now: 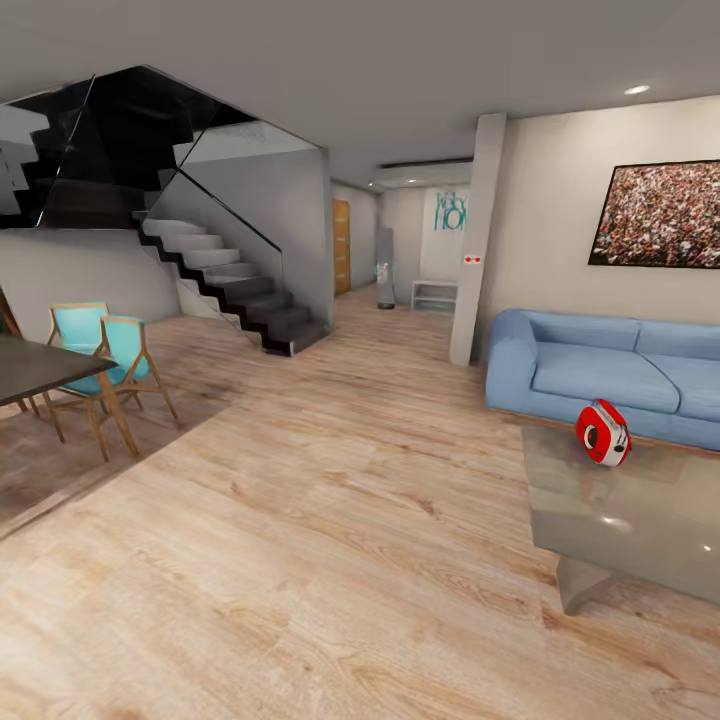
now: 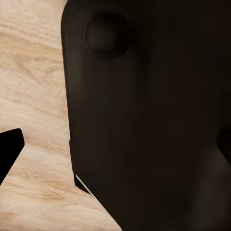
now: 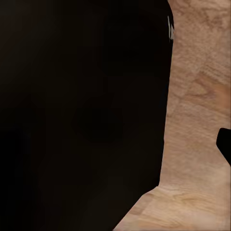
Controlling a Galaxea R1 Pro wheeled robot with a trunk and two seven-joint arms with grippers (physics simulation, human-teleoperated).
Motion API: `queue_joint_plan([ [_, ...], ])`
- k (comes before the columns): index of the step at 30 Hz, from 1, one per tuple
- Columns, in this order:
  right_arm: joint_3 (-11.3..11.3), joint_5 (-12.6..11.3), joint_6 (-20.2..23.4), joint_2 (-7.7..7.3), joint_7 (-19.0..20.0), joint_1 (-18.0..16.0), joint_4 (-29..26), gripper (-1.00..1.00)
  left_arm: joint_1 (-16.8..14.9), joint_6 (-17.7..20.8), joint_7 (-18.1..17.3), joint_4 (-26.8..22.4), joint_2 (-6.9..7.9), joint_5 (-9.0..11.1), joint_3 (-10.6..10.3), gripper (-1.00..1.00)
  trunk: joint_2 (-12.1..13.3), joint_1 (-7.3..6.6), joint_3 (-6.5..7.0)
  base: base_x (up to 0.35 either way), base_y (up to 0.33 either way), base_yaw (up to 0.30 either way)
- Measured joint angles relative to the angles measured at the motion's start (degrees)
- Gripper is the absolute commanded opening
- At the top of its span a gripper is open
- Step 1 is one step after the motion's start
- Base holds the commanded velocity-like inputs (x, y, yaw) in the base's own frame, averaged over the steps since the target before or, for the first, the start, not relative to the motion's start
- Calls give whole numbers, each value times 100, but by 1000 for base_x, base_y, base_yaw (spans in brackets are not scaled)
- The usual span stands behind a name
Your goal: Turn on the radio receiver that's on the table in the living room.
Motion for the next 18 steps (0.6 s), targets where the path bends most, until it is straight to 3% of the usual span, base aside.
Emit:
queue_joint_plan([
  [13, 0, -25, 31, 418, 33, -423, 32, 100, 425, 13, 8, 18, -417, -31, -5, 100, 1, 1, 0, 0, 0, 0],
  [18, 0, -26, 33, 501, 33, -586, 31, 100, 578, 13, 5, 18, -429, -27, -2, 100, 1, 1, 1, 0, 0, 0],
])
